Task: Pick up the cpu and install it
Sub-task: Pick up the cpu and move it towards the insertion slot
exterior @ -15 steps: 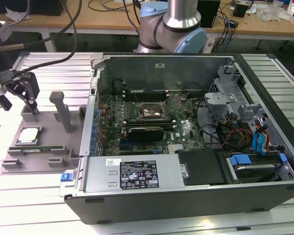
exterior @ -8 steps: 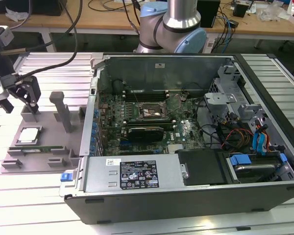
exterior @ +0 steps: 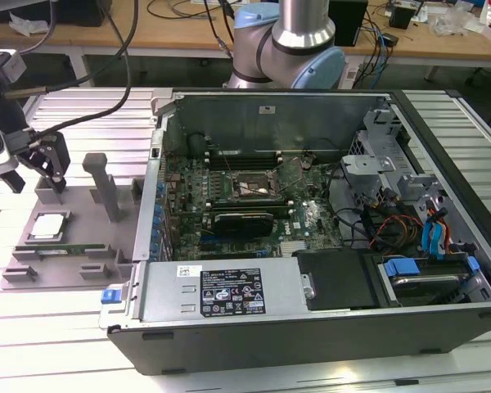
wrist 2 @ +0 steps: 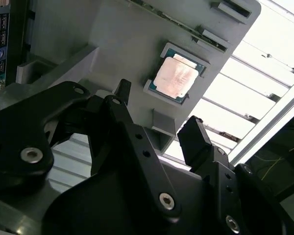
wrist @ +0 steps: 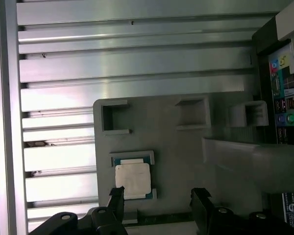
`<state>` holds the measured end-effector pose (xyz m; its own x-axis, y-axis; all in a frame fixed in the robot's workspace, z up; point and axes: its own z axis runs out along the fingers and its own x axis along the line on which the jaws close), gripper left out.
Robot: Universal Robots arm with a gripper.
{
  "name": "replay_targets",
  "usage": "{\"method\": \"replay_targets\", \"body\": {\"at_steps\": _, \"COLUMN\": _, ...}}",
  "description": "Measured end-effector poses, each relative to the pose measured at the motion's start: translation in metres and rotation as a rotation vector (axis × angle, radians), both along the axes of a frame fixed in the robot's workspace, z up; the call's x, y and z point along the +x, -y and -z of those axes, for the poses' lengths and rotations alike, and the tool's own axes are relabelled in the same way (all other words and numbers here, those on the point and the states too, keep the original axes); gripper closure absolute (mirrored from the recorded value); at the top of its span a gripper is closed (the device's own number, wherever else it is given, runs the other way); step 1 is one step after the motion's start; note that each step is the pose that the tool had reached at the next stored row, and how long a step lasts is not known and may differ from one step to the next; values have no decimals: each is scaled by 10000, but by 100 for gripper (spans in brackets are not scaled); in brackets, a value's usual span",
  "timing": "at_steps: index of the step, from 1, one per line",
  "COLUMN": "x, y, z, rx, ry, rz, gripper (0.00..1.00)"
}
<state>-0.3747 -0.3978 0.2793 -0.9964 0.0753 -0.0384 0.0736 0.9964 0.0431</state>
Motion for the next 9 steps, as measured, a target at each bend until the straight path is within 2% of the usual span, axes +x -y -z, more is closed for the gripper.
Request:
{"method": "replay_targets", "body": {"at_steps": 1, "x": -1, "y": -1, "z": 3, "rx": -64, "ry": 2, "rz": 2, "gripper": 34}}
{"method": "replay_targets", "body": {"at_steps": 3, "x": 1, "y": 0, "z": 21, "rx": -102, "ry": 3, "rz": -3, "gripper": 34}}
{"method": "replay_targets", "body": {"at_steps": 4, "x": 0, "y": -4, "z": 29, "rx": -243, "ry": 3, "rz": -1, "gripper": 34}}
{"method": "replay_targets", "body": {"at_steps": 5, "x": 1, "y": -12, "z": 31, "rx": -480, "ry": 2, "rz": -2, "gripper": 34}}
{"method": "replay_targets", "body": {"at_steps": 6, "x": 0, "y": -28, "z": 34, "rx": -824, "ry": 1, "rz": -2, "gripper": 34}}
{"method": "replay_targets", "body": {"at_steps": 7, "x": -4, "y": -44, "z": 41, "rx": -922, "ry": 6, "rz": -42, "gripper": 34}}
{"method": "replay_targets", "body": {"at_steps": 9, "x": -43, "y": -57, "z": 64, "rx": -922, "ry": 18, "rz": -326, "gripper": 34}}
